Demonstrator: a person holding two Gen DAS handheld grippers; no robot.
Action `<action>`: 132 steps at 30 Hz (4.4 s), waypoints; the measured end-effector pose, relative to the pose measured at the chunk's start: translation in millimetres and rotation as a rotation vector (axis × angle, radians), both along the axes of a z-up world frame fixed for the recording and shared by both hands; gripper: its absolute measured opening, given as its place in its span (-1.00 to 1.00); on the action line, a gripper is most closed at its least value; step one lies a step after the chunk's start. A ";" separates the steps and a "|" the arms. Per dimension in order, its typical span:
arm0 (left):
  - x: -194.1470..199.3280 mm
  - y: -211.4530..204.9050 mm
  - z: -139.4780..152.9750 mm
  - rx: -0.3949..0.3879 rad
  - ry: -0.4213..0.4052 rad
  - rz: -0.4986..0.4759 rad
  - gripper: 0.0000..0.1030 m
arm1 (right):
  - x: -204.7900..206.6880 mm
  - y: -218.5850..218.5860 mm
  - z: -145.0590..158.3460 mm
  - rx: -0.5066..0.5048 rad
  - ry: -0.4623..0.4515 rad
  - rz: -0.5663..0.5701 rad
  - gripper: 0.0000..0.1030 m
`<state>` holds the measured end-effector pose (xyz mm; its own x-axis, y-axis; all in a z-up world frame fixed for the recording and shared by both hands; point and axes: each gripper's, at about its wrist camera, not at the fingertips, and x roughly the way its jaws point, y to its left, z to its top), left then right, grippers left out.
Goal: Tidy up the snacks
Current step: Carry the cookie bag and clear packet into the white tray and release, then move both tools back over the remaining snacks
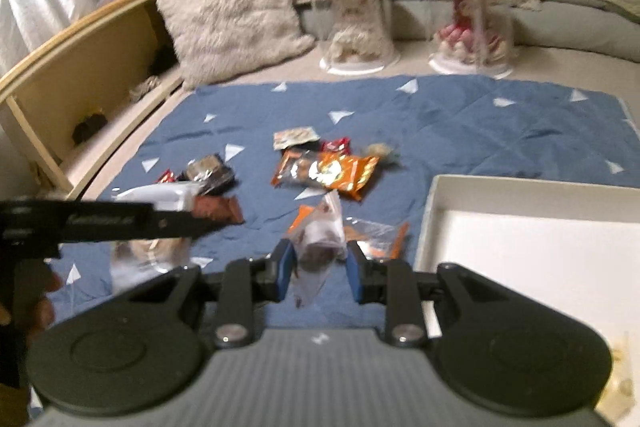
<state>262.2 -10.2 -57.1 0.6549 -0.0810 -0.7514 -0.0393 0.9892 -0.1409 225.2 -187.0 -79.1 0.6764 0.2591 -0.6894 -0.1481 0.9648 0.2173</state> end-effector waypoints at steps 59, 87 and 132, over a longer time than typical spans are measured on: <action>-9.2 -234.5 -86.6 -0.056 0.310 -0.414 0.76 | -102.5 -239.0 -38.7 -0.154 0.264 -0.439 0.13; -29.1 -174.2 -40.4 0.010 0.177 -0.399 1.00 | -112.2 -212.4 -13.1 -0.153 0.141 -0.433 1.00; 105.8 131.8 -75.2 -0.023 0.042 0.466 1.00 | 79.4 25.7 -61.1 -0.140 -0.004 0.129 1.00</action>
<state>368.0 121.6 -132.2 0.5945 0.1976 -0.7794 -0.4844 0.8617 -0.1510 304.6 -161.3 -140.2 0.6468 0.2452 -0.7222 -0.2729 0.9586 0.0811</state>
